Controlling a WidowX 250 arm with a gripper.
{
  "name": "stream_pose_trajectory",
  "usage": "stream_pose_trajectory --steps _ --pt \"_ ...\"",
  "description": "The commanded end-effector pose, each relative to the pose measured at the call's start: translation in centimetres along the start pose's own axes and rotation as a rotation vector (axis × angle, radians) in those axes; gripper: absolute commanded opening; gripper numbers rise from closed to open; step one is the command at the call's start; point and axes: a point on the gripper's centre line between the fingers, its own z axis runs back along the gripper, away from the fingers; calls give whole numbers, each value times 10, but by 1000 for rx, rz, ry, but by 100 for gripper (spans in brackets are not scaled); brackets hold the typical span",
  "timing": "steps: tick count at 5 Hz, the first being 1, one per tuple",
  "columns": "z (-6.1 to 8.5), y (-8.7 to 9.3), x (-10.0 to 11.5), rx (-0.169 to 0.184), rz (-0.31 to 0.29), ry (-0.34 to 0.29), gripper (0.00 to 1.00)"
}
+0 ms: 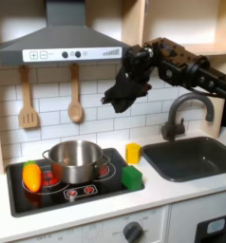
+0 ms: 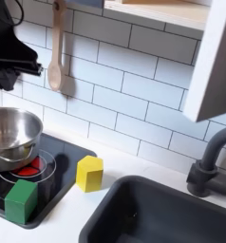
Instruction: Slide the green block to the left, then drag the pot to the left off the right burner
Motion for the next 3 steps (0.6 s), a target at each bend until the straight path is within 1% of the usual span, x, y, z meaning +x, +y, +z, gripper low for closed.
stream_pose_trajectory --steps 1,2,3 --pt "-8 3 17 -41 2 -165 0" --pt "-16 2 26 -32 -10 -219 0" --pt "-13 12 44 -7 -5 -331 0"
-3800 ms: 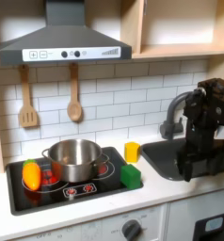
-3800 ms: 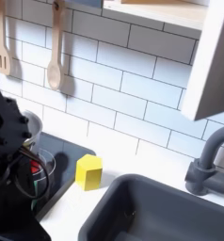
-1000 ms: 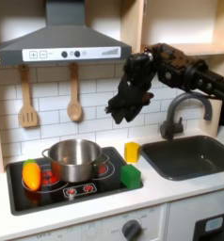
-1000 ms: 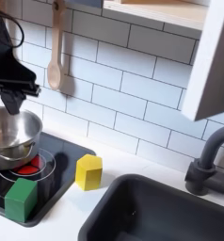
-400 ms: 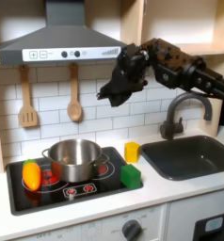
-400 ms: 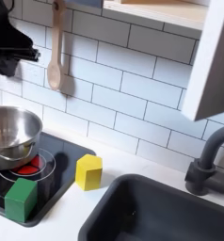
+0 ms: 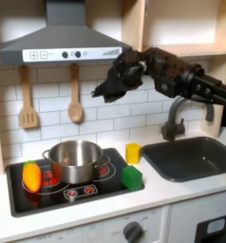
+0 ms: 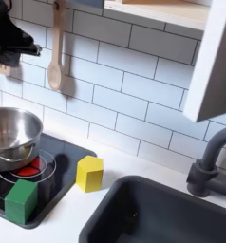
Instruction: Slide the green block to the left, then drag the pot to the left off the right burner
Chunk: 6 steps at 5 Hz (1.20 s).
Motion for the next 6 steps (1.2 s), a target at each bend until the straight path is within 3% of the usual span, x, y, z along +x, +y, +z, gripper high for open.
stream_pose_trajectory --steps 1,2,4,6 --pt "-17 11 18 14 21 -117 0" --pt "-17 11 23 4 34 -160 0" --pt "-2 21 38 -2 51 -240 0" --pt "-5 21 46 -27 54 -319 0"
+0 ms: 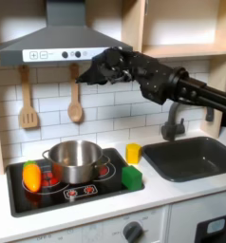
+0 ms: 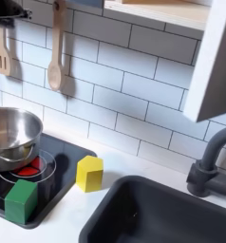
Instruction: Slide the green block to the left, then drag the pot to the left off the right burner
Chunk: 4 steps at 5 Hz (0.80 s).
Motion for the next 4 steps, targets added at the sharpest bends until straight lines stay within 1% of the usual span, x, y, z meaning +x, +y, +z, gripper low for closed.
stream_pose_trajectory --steps 1,2,3,4 --pt "0 -3 15 -31 13 -118 0" --pt "-3 -7 28 -44 4 -166 0" --pt "-1 -1 30 -24 18 -185 0" --pt "-4 3 33 -8 16 -198 0"
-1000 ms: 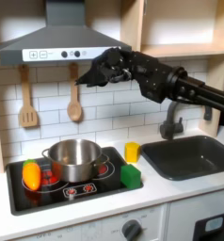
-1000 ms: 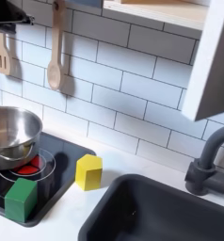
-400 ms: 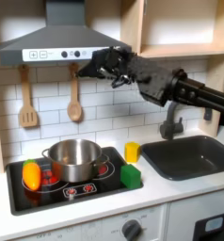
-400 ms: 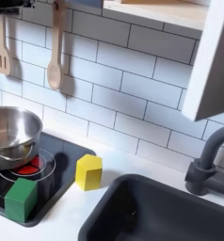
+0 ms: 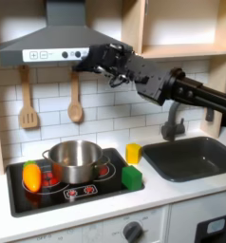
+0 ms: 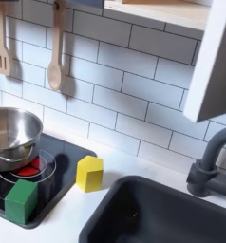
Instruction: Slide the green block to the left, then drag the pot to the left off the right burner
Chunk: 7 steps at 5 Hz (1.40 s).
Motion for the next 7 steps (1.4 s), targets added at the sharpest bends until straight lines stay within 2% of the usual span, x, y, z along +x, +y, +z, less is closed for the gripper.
stream_pose_trajectory --steps 1,3,5,7 --pt "-6 5 5 24 0 -22 0" --pt "-13 7 4 32 16 -24 0" --pt "-18 0 2 4 15 -17 0" --pt "-14 0 4 -3 21 -17 0"
